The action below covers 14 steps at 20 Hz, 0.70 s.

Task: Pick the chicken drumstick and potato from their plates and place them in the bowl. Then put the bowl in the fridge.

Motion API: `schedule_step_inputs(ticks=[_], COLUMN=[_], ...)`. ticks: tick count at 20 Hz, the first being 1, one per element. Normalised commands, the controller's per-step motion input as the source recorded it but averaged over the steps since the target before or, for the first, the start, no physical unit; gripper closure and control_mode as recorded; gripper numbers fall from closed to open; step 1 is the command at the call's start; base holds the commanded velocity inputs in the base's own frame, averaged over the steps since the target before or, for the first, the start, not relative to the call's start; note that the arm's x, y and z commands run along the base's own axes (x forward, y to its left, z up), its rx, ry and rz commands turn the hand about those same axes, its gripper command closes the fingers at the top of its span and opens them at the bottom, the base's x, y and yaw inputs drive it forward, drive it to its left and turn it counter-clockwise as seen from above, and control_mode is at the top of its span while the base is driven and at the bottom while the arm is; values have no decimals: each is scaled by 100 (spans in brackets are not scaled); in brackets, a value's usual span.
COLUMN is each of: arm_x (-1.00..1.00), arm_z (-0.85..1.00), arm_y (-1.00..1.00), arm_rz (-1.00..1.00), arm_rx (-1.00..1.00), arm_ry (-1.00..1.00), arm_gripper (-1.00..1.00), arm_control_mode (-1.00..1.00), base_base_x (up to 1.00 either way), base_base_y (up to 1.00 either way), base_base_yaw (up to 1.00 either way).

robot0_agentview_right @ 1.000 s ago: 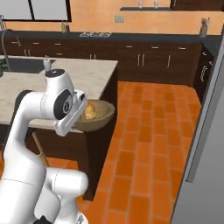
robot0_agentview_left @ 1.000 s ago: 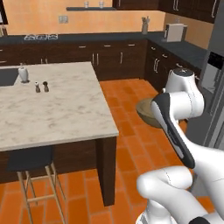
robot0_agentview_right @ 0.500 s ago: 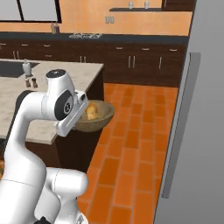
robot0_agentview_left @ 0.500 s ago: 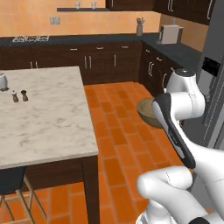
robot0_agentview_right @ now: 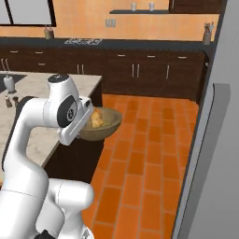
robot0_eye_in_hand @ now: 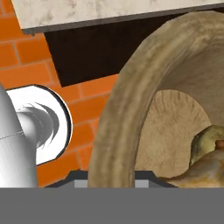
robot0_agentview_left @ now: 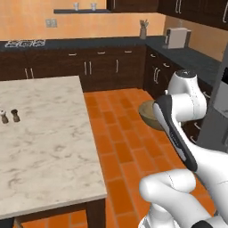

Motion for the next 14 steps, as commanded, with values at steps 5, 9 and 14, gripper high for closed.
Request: schedule_step_inputs(ticks=[5, 9, 14], arm_x=[0, 0, 0], arm_z=[0, 0, 0], arm_y=[0, 0, 0], arm_rz=[0, 0, 0], arm_rx=[0, 0, 0], arm_ry=[0, 0, 0], arm_gripper=[100, 100, 100], arm_control_mode=[100, 100, 100], base_base_x=[88, 81, 24], base_base_y=[-6, -11, -20], base_base_yaw=[-5, -6, -52])
